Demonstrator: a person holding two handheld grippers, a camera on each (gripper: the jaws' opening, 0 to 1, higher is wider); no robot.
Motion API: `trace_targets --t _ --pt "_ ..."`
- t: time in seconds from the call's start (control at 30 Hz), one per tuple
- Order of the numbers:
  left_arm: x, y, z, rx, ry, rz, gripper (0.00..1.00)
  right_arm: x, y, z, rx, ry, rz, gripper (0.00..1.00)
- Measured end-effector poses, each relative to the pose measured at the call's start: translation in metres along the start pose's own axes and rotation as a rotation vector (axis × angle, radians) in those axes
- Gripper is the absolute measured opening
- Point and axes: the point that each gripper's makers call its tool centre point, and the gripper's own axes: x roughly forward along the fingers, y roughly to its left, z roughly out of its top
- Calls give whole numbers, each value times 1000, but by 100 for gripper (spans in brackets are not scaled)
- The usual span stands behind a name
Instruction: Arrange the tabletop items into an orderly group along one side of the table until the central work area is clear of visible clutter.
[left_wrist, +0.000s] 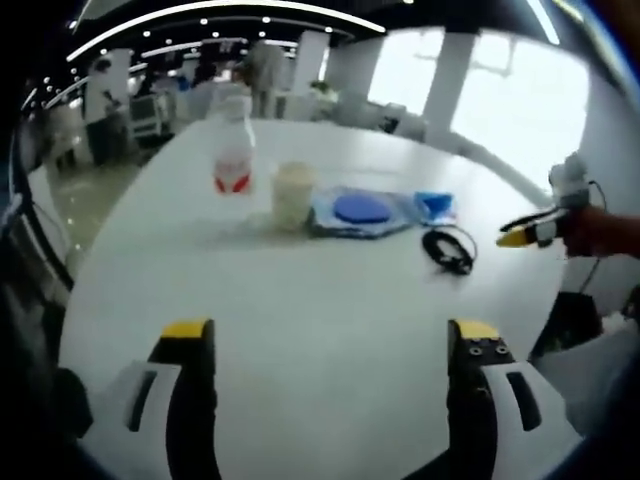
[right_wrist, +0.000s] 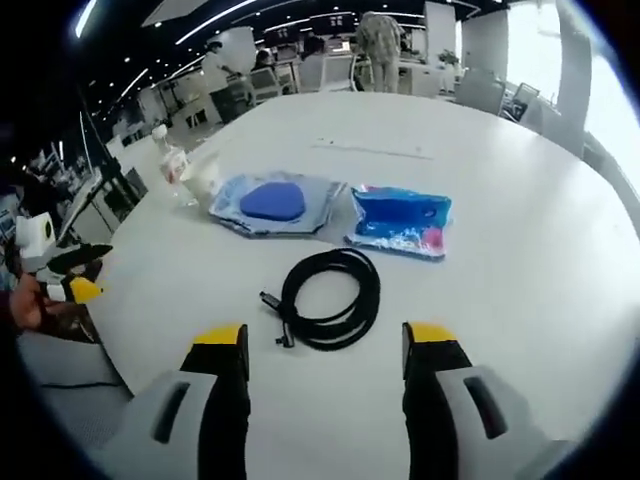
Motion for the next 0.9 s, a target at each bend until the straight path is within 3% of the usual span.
trace_targets --t 0.13,0.3,0.57,0.9 --pt "0 -1 -7 12 23 7 92 16 -11 4 30 12 -7 62" --pt "0 4 -5 8 17 18 92 30 -17 7 0 28 -3 61" --pt "0 9 -9 -14 30 35 90 55 -21 -1 1 70 -7 61" --pt "-1 11 -12 -8 41 45 88 65 -12 -8 -5 54 14 48"
